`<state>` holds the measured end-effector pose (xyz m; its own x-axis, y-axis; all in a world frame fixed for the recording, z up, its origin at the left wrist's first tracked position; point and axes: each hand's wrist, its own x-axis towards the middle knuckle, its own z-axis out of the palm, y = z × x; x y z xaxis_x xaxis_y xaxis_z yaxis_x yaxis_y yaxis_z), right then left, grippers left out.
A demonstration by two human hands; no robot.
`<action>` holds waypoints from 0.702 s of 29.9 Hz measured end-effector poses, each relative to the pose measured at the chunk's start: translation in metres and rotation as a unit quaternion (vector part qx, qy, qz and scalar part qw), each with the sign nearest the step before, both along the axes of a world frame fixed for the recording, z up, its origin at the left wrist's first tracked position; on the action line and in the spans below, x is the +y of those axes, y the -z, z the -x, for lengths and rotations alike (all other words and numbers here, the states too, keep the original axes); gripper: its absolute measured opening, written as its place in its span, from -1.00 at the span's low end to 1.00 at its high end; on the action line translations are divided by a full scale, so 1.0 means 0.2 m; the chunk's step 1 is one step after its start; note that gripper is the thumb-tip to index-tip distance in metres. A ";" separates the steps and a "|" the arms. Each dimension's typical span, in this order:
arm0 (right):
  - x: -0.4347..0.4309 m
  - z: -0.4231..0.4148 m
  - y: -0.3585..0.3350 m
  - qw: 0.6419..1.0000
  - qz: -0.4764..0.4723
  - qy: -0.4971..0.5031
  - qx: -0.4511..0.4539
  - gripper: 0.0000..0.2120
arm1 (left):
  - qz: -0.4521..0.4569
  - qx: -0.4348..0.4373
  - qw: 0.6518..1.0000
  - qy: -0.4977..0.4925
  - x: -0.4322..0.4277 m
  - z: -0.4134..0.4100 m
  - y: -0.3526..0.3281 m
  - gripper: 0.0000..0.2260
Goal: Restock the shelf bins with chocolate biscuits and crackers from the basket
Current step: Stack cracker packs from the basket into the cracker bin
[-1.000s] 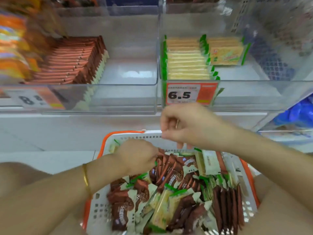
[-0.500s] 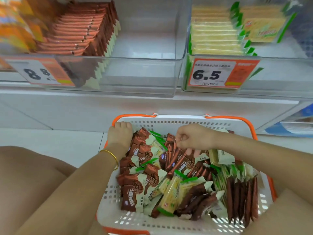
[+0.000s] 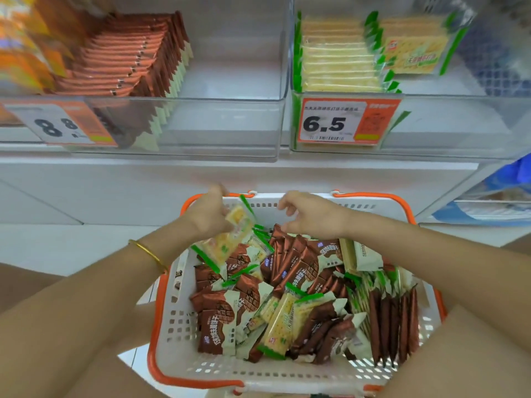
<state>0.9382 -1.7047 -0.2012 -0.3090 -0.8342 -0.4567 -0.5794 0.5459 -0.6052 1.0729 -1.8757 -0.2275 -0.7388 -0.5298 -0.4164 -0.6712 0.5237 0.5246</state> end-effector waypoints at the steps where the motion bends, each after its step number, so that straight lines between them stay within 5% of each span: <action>1: 0.01 0.00 -0.03 1.000 0.023 -0.002 0.021 -0.50 | -0.047 0.012 0.999 0.010 0.04 0.01 -0.06 -0.44; 4: 0.07 0.02 -0.14 0.998 0.064 0.004 0.023 -0.41 | -0.143 0.054 0.987 0.042 0.19 0.05 -0.20 -0.51; 10: 0.29 0.08 -0.35 0.989 0.103 0.060 -0.085 -0.91 | -0.228 0.128 0.960 0.102 0.39 0.11 -0.44 -0.61; 17: 0.52 0.21 -0.64 0.975 0.175 0.125 -0.051 -0.90 | -0.111 0.153 0.962 0.197 0.47 0.22 -0.76 -0.82; 21: 0.52 0.27 -0.82 0.975 0.178 0.085 0.104 -0.76 | 0.012 0.226 0.944 0.239 0.55 0.40 -0.95 -0.78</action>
